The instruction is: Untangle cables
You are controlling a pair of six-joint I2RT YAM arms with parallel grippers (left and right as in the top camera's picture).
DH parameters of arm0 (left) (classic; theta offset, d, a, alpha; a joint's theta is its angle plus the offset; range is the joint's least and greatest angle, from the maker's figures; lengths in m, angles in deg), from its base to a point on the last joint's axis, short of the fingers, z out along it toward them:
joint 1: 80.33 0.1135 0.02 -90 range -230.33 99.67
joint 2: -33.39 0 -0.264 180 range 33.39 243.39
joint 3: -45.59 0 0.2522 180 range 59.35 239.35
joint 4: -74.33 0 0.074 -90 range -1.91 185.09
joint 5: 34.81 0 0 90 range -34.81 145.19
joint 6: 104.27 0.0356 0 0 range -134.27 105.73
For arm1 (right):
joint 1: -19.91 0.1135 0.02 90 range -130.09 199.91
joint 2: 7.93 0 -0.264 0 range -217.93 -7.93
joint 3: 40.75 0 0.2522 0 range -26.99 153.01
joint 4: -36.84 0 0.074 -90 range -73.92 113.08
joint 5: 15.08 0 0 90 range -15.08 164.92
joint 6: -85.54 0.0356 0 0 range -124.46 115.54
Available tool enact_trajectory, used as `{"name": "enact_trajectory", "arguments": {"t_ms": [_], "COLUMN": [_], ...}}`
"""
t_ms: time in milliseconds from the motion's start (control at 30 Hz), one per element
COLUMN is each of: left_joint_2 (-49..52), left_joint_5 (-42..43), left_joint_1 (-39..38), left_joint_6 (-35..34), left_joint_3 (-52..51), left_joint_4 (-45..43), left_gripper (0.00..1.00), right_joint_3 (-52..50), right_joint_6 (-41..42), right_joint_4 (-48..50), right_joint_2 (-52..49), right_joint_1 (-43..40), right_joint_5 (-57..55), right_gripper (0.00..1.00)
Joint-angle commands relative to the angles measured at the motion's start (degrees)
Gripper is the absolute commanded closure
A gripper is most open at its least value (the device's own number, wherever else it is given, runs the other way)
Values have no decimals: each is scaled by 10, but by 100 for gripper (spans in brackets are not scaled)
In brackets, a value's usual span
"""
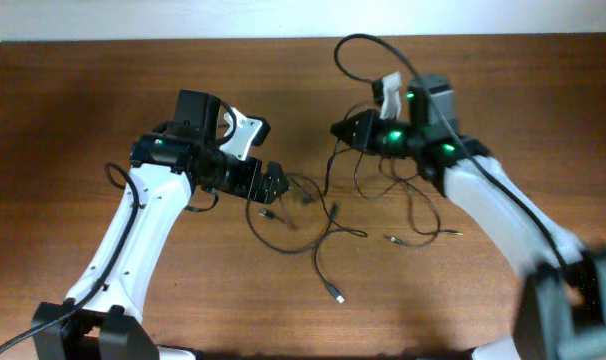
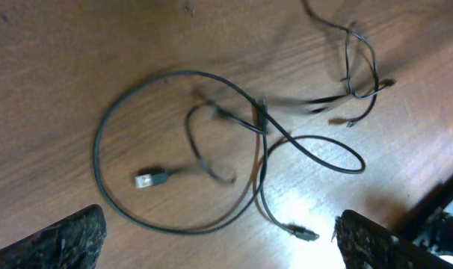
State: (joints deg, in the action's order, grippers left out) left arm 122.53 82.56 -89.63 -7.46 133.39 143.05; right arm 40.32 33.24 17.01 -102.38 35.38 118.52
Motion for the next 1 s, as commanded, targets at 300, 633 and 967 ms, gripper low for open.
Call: {"name": "enact_trajectory", "arguments": {"t_ms": [300, 633, 967], "left_joint_2": [3, 3, 25], "left_joint_5": [-2, 34, 93], "left_joint_1": [1, -2, -61], "left_joint_6": [1, -10, -7], "left_joint_3": [1, 0, 0], "left_joint_4": [0, 4, -70], "left_gripper": [1, 1, 13], "right_joint_3": [3, 5, 5], "right_joint_6": [-59, 297, 45], "right_joint_4": [12, 476, 149], "right_joint_2": [178, 179, 162], "right_joint_1": [-2, -118, -238], "right_joint_5": [102, 153, 250], "right_gripper": [96, 96, 96]}}
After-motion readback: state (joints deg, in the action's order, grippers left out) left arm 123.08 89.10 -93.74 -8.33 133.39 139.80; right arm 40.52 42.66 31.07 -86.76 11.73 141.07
